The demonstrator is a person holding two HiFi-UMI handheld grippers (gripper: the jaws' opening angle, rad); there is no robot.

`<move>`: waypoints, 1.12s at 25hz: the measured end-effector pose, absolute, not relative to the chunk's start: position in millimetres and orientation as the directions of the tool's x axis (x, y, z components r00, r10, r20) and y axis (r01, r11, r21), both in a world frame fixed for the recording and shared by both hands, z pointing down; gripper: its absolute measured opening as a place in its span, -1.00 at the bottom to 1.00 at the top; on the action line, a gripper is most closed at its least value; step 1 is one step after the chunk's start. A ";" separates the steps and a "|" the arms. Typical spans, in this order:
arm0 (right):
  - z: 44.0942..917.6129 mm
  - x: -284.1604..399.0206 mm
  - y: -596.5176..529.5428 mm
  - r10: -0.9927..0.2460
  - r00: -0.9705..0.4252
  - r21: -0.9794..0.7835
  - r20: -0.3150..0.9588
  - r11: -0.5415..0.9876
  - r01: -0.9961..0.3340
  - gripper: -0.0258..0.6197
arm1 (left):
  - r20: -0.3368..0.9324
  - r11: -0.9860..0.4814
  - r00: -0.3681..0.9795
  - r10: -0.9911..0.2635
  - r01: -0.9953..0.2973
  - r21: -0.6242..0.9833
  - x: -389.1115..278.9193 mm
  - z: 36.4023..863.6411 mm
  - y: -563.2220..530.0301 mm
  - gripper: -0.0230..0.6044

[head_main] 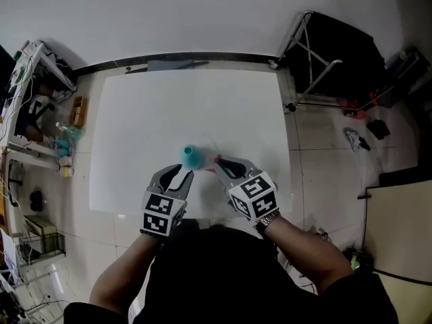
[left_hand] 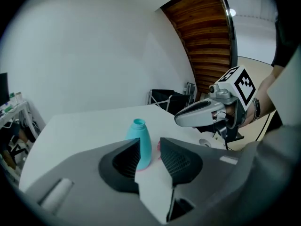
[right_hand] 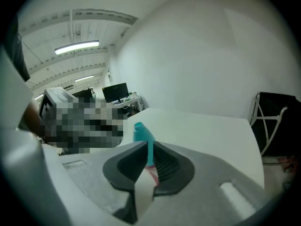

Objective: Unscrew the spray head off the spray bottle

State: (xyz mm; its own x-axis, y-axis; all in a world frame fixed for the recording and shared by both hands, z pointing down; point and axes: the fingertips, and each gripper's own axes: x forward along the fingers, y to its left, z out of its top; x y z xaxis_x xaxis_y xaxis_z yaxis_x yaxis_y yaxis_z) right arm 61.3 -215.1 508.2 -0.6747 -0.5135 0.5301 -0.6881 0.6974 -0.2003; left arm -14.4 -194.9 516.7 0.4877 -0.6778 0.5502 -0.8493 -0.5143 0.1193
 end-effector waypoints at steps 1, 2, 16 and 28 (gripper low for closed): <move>502.4 59.1 -213.6 -0.517 -0.680 -0.202 0.519 0.699 -0.686 -0.89 | 0.541 -0.520 0.498 -0.678 -0.845 0.127 -11.3 510.9 -194.5 -0.52; 497.3 57.0 -211.9 -0.519 -0.685 -0.205 0.510 0.701 -0.684 -0.94 | 0.531 -0.525 0.507 -0.679 -0.841 0.132 -8.5 505.1 -194.4 -0.58; 480.6 33.3 -193.8 -0.504 -0.697 -0.200 0.510 0.719 -0.665 -0.94 | 0.465 -0.590 0.580 -0.669 -0.795 0.143 10.1 470.8 -191.7 -0.88; 481.1 32.3 -190.5 -0.514 -0.686 -0.198 0.515 0.708 -0.678 -0.94 | 0.468 -0.603 0.590 -0.658 -0.785 0.141 11.2 472.4 -189.0 -0.88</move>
State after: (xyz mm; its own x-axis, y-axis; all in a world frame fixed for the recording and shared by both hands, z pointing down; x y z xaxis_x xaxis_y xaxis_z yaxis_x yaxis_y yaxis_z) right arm 32.3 -190.5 481.1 -0.6864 -0.5136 0.5149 -0.6780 0.7080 -0.1976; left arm 11.2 -189.0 472.4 0.5902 -0.6580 0.4676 -0.7848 -0.6034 0.1414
